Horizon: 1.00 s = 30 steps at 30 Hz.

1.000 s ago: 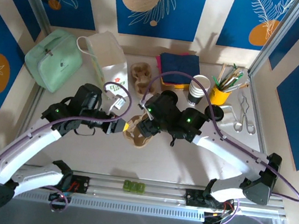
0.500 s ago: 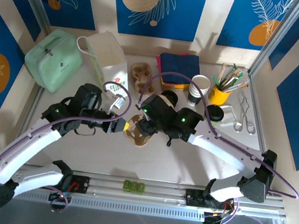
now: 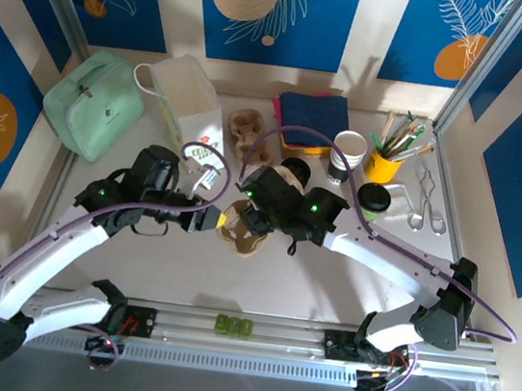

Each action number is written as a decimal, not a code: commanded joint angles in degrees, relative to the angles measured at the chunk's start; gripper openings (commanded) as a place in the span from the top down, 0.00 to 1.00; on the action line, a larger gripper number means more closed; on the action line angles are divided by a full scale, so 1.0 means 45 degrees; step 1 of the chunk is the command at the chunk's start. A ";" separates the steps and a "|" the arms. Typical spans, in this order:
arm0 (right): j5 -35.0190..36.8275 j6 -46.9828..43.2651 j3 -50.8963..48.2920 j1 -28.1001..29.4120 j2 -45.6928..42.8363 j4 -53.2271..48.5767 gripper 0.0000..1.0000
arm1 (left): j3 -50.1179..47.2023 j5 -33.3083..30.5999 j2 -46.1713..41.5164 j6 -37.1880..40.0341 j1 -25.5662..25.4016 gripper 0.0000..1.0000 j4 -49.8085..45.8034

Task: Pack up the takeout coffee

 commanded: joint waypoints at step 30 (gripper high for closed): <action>0.0214 0.0424 -0.0431 0.0081 -0.0698 -0.0654 0.53 | 0.5429 -0.6269 0.1245 -0.1636 0.4315 0.41 -0.3021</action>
